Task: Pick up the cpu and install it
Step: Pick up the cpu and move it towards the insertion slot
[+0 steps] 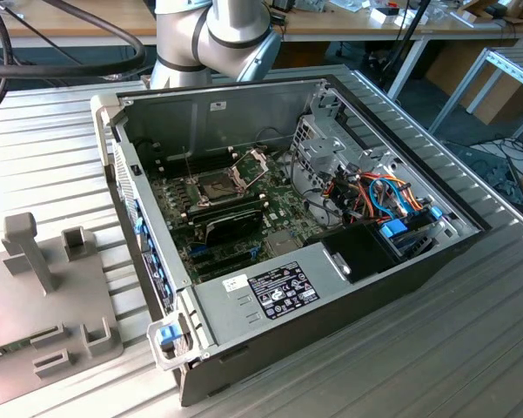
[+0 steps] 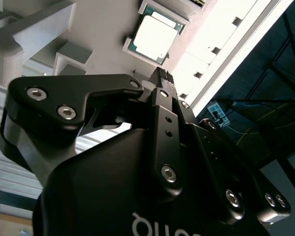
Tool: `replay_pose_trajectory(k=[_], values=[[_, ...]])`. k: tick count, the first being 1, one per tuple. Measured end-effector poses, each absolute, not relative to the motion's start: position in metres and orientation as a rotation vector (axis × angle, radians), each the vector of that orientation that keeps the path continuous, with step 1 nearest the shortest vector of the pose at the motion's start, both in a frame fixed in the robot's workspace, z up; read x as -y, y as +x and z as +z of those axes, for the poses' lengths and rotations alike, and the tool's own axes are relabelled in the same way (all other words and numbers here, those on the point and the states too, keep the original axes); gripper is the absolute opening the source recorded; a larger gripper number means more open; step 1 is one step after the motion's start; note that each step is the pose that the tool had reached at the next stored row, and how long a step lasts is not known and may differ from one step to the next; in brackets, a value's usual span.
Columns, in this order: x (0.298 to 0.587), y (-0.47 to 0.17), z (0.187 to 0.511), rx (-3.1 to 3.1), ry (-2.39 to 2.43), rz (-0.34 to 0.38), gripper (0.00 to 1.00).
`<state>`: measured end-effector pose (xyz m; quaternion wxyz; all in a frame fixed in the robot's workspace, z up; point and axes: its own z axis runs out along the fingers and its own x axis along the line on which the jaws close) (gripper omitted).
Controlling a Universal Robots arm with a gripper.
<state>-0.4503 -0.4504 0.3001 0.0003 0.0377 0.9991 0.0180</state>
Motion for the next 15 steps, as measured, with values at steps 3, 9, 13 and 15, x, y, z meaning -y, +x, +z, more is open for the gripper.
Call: replay_pose_trajectory(k=[3, 9, 13, 15], values=[[0.4504, -0.4502, 0.3002, -3.138, 0.118, 0.057, 0.23], [0.4504, -0.4503, 0.3006, -3.138, 0.118, 0.057, 0.54], [0.4504, -0.4503, 0.3008, -3.138, 0.118, 0.057, 0.54], [0.4504, -0.4503, 0.3008, -3.138, 0.118, 0.057, 0.54]])
